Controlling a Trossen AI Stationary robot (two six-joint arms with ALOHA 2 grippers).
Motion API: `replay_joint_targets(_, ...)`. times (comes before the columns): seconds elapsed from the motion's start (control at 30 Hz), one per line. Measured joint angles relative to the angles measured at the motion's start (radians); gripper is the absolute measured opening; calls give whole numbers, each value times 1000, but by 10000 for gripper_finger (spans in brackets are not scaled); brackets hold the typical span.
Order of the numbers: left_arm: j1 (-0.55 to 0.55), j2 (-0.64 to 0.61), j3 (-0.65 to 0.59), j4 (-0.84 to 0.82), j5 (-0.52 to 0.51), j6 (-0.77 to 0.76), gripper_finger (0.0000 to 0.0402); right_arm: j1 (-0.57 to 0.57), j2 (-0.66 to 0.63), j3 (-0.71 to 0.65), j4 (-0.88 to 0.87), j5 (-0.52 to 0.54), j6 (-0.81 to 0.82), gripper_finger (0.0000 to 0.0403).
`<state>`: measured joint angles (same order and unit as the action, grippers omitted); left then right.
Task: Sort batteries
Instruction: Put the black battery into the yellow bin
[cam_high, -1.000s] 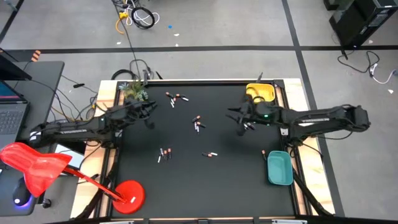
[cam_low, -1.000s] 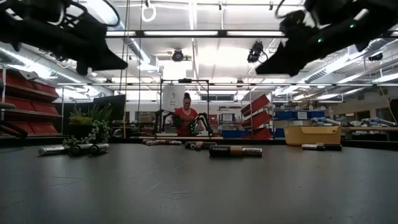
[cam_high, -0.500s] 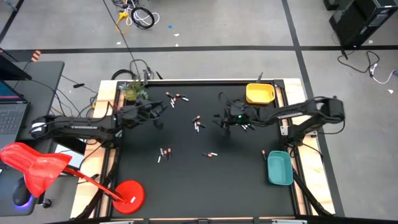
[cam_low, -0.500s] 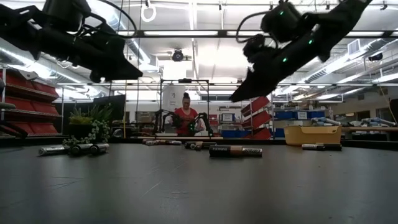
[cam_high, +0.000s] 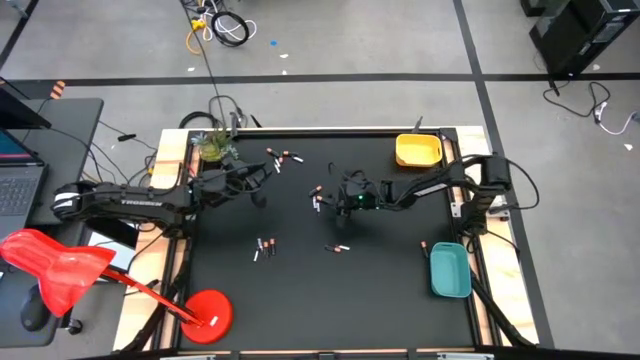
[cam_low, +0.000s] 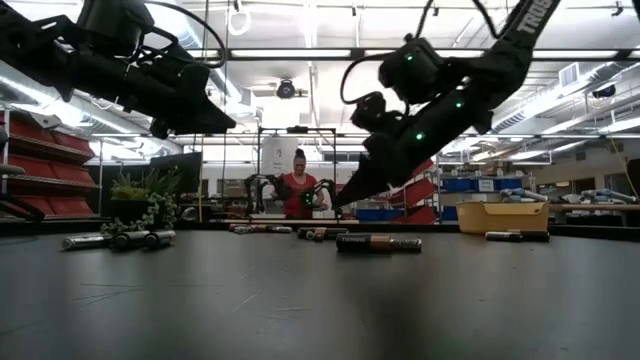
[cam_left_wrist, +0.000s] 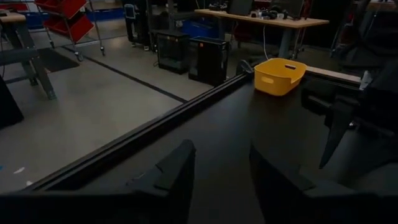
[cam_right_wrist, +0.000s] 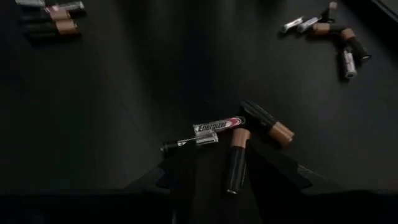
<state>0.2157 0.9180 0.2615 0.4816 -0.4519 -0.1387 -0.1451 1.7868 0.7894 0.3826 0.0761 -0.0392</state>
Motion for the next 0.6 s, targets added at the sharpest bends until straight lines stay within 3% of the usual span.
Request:
replay_joint_targets(0.3, -3, 0, 0, -9, 9, -3, 156, 1, 0, 31, -15, -48, -7, 145)
replay_joint_targets(0.4, -3, 0, 0, -9, 10, -4, 156, -1, -7, 31, -5, -182, 22, 141)
replay_joint_targets(0.53, -3, 0, 0, -11, 11, -4, 156, -8, -7, 28, -2, -451, 43, 137)
replay_joint_targets(0.6, -3, 0, 0, -22, 11, -5, 156, 0, -16, 18, -2, -486, 71, 135)
